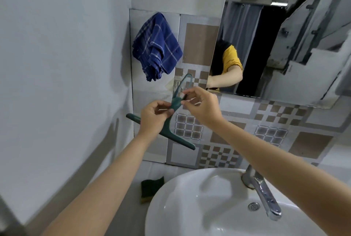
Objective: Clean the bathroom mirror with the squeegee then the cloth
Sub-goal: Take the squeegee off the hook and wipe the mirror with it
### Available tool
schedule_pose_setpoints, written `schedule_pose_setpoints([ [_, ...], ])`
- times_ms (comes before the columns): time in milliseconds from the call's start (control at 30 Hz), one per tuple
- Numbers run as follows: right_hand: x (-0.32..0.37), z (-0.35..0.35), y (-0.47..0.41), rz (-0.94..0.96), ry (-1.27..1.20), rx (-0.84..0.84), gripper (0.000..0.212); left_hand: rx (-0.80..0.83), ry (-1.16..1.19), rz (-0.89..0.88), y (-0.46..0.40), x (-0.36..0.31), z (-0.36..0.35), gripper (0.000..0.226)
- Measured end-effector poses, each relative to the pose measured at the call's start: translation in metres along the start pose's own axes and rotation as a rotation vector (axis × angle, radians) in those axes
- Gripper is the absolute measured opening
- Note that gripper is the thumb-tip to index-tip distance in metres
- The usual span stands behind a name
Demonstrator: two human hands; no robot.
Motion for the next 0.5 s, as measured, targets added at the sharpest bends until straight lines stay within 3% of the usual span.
schedule_pose_setpoints([
  [133,0.048,0.055,0.001,0.355,0.408,-0.077,0.028,0.081,-0.011,-0.025,0.0,-0.043,-0.015,0.013],
  [233,0.075,0.09,-0.002,0.502,0.649,-0.077,0.025,0.195,-0.013,-0.092,0.001,-0.078,-0.038,0.02],
  [400,0.086,0.131,-0.003,0.489,0.6,0.323,0.02,0.361,-0.09,-0.149,0.003,-0.13,-0.08,0.02],
  [500,0.085,0.161,0.003,0.479,0.614,0.344,0.022,0.433,-0.153,-0.213,0.001,-0.161,-0.102,0.019],
])
Point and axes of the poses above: each hand's wrist, its own y-axis away from the middle knuckle, its own z-axis out of the back of the hand, x = y × z, the point moved 8 cm from there along -y, towards the middle knuckle, and after that the axes turned 2 degrees about x, right-handed, at the moved point
